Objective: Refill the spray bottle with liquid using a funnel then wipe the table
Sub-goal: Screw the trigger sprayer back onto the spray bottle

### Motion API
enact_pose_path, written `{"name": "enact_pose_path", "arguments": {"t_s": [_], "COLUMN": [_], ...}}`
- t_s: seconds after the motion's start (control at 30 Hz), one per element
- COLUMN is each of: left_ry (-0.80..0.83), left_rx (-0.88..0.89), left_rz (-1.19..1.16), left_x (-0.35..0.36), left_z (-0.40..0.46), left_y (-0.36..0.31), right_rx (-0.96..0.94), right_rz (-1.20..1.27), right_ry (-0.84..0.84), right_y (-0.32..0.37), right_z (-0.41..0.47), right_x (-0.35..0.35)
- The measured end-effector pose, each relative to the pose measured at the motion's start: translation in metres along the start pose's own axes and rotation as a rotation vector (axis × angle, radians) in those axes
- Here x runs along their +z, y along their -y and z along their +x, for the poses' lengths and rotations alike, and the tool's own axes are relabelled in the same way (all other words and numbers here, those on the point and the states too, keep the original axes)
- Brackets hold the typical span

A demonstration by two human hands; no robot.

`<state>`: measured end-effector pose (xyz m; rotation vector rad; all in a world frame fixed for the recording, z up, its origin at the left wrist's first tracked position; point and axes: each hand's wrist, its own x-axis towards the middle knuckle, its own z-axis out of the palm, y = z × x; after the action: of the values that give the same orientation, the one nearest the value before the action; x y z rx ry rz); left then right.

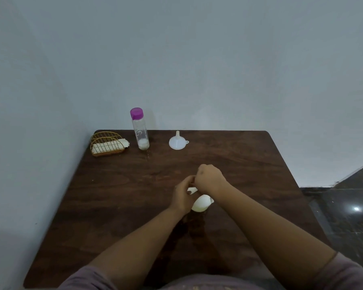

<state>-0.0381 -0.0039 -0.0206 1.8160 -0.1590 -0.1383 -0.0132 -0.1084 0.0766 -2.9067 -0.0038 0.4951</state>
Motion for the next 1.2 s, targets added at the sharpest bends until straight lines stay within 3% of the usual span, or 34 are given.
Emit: {"name": "enact_pose_path", "arguments": {"t_s": [0.17, 0.4, 0.53, 0.7, 0.87, 0.93, 1.0, 1.03, 1.1, 1.2], "left_ry": [0.053, 0.095, 0.129, 0.165, 0.103, 0.094, 0.120, 0.135, 0.155, 0.141], "left_rx": [0.005, 0.019, -0.010, -0.018, 0.030, 0.050, 0.089, 0.089, 0.078, 0.069], "left_rz": [0.003, 0.064, 0.090, 0.113, 0.169, 0.198, 0.221, 0.230, 0.250, 0.231], "left_x": [-0.004, -0.007, -0.009, -0.011, -0.003, -0.003, -0.005, -0.007, -0.007, -0.006], "left_z": [0.002, 0.005, 0.011, 0.010, 0.004, 0.002, 0.001, 0.001, 0.002, 0.004], "left_y": [0.000, 0.002, 0.008, 0.007, 0.007, 0.008, 0.009, 0.010, 0.007, 0.008], "right_rx": [-0.059, -0.339, -0.482, -0.385, -0.069, 0.077, 0.270, 0.306, 0.185, -0.313], "right_rz": [-0.097, -0.237, -0.343, -0.280, -0.187, 0.061, 0.677, 0.830, 0.583, 0.058], "right_ry": [0.094, 0.269, 0.231, 0.213, 0.198, 0.334, 0.562, 0.646, 0.641, 0.340], "right_y": [0.006, -0.009, -0.010, -0.011, -0.001, 0.000, -0.007, -0.017, -0.039, -0.050], "right_z": [0.001, 0.007, 0.008, 0.007, 0.010, 0.013, 0.009, 0.007, 0.011, 0.007], "right_x": [-0.006, -0.021, -0.033, -0.029, -0.017, -0.017, -0.031, -0.040, -0.057, -0.062]}}
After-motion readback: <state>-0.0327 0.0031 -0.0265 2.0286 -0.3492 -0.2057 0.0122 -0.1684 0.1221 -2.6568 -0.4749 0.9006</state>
